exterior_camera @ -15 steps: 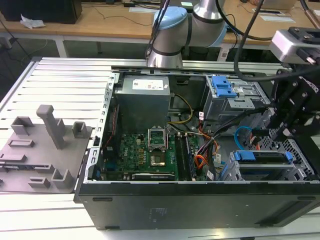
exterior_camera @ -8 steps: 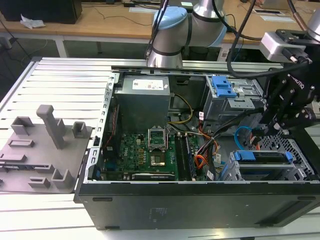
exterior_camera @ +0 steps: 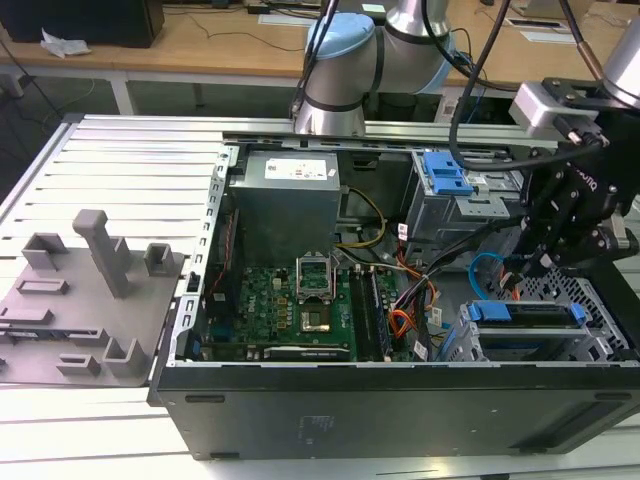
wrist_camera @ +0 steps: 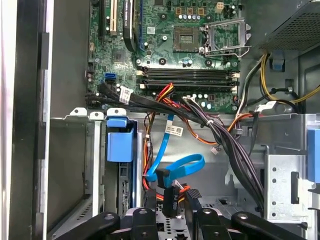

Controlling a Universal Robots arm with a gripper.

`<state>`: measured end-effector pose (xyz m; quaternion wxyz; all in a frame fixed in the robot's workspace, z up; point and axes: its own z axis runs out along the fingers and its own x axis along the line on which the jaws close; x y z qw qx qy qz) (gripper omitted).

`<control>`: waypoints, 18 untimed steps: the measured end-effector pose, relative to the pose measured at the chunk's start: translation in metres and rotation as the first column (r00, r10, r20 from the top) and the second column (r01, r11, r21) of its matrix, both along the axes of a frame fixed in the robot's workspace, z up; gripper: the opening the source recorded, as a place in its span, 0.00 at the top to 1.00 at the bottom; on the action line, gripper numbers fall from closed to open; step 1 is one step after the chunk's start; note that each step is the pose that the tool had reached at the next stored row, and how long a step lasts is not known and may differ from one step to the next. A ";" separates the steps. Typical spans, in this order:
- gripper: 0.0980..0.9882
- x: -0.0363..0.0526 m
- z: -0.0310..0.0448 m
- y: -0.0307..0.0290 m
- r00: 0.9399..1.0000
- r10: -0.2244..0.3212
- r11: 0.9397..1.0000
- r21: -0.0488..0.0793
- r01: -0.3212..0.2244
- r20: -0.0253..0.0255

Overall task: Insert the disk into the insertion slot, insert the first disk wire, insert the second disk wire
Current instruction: 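Insert the first disk wire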

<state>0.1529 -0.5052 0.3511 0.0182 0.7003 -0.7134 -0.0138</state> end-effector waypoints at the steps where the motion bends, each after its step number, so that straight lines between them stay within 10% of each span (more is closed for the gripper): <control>1: 0.70 0.0000 -0.0009 0.0000 1.000 0.000 1.000 0.000 0.000 0.000; 7: 0.92 0.0000 -0.0013 0.0000 1.000 0.000 1.000 0.000 0.000 0.000; 18: 0.92 0.0043 -0.0015 -0.0061 1.000 0.000 1.000 0.000 0.000 0.000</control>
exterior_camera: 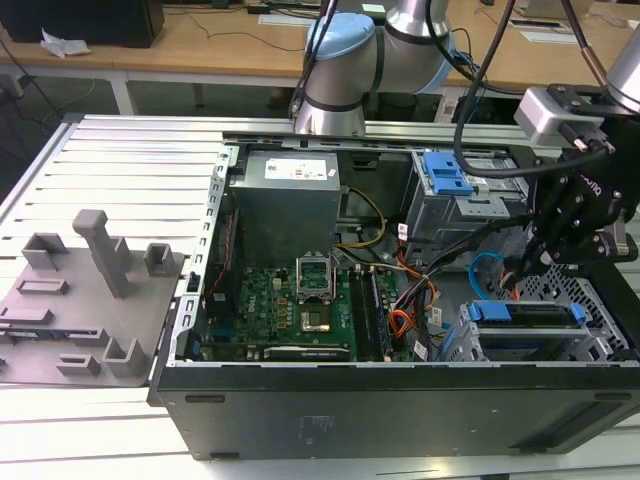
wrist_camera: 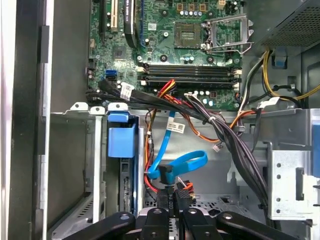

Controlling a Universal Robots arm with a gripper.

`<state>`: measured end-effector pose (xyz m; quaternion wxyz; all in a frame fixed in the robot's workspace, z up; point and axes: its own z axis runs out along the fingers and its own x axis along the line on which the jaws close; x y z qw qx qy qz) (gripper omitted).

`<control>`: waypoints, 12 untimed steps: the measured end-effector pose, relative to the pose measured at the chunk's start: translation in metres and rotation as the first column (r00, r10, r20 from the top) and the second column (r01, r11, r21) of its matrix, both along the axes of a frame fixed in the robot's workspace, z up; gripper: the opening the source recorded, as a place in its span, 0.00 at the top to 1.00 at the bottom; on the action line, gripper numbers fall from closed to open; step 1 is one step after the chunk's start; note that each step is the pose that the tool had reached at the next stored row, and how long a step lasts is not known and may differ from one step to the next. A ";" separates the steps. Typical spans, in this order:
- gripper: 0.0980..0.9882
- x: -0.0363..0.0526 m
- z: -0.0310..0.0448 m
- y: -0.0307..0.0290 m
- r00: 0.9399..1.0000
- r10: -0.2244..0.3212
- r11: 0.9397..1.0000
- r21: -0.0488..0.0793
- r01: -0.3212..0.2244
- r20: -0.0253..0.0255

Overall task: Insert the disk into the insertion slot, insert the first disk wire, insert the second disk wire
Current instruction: 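Insert the first disk wire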

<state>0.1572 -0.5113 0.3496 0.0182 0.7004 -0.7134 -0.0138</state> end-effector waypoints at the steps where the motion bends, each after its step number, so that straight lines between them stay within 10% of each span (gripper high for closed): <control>1: 0.92 0.0000 0.0001 -0.0043 1.000 0.000 1.000 0.000 0.000 0.000; 12: 0.92 0.0019 -0.0016 -0.0331 1.000 0.000 1.000 0.000 0.000 0.000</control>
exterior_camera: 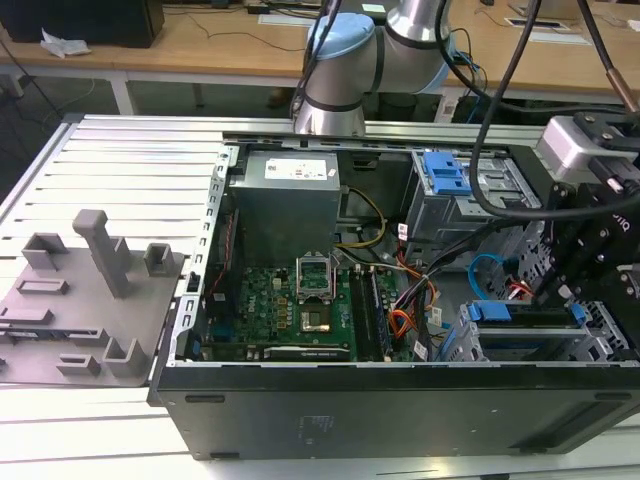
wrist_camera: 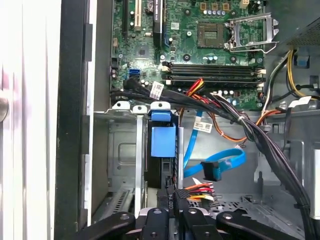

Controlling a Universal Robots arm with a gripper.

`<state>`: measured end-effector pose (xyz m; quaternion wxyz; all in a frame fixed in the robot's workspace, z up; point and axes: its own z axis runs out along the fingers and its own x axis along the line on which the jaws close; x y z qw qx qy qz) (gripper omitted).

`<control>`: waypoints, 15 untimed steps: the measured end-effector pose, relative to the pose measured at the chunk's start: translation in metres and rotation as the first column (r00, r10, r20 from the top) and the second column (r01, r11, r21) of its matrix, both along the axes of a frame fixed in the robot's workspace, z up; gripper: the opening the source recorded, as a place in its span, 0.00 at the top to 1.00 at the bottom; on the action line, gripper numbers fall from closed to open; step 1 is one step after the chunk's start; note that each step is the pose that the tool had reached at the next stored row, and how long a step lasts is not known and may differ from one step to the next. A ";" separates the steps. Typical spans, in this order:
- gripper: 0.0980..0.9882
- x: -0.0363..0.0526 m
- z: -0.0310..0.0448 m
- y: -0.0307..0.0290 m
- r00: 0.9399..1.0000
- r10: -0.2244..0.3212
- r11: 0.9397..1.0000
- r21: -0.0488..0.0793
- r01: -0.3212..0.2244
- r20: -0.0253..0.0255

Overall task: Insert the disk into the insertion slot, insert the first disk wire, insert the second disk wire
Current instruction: 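Insert the first disk wire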

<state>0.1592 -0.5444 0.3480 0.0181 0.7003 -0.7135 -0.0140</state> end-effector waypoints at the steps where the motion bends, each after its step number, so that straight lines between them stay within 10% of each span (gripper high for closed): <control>1: 0.92 0.0017 -0.0004 0.0000 1.000 0.000 1.000 0.000 0.000 0.000; 15: 0.92 0.0089 -0.0077 0.0000 1.000 -0.005 1.000 0.003 0.005 0.000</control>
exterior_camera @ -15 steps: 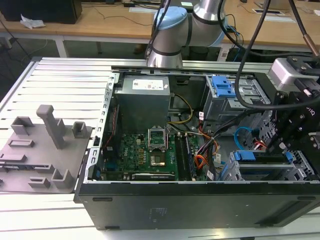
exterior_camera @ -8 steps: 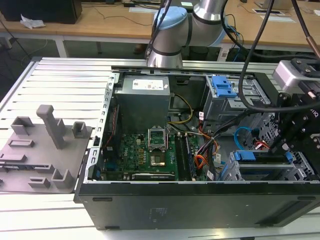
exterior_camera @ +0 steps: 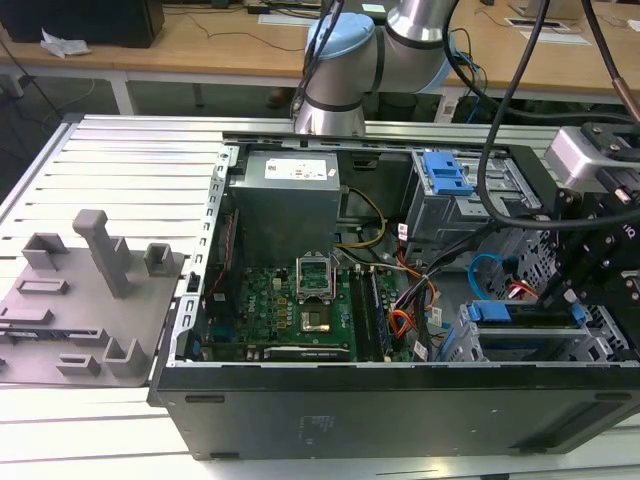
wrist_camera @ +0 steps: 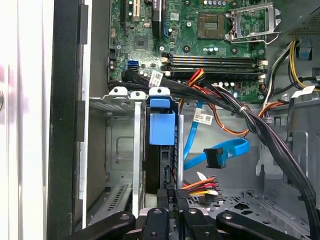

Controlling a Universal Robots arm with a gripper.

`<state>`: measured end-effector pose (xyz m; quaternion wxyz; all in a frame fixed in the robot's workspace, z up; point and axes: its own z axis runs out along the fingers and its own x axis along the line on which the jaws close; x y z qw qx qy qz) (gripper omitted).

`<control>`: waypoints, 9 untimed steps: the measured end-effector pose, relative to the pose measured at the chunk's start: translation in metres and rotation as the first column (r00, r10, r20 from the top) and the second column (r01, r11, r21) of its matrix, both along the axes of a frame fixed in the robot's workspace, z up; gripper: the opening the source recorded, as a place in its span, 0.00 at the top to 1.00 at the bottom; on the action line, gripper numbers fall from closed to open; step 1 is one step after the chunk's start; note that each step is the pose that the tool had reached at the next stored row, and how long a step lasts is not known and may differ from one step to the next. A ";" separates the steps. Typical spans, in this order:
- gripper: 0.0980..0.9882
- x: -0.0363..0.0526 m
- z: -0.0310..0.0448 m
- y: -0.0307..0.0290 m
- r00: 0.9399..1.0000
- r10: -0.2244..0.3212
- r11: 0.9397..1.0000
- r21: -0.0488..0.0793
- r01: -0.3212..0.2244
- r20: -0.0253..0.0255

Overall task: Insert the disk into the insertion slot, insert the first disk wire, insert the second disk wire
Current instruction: 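Insert the first disk wire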

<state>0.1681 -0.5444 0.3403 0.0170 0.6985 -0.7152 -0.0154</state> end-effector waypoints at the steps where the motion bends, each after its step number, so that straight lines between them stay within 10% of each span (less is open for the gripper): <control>1: 0.92 0.0000 -0.0001 0.0000 1.000 -0.017 1.000 0.000 0.017 0.000; 9: 0.92 0.0000 -0.0038 -0.0019 0.999 -0.035 0.999 0.000 0.035 0.000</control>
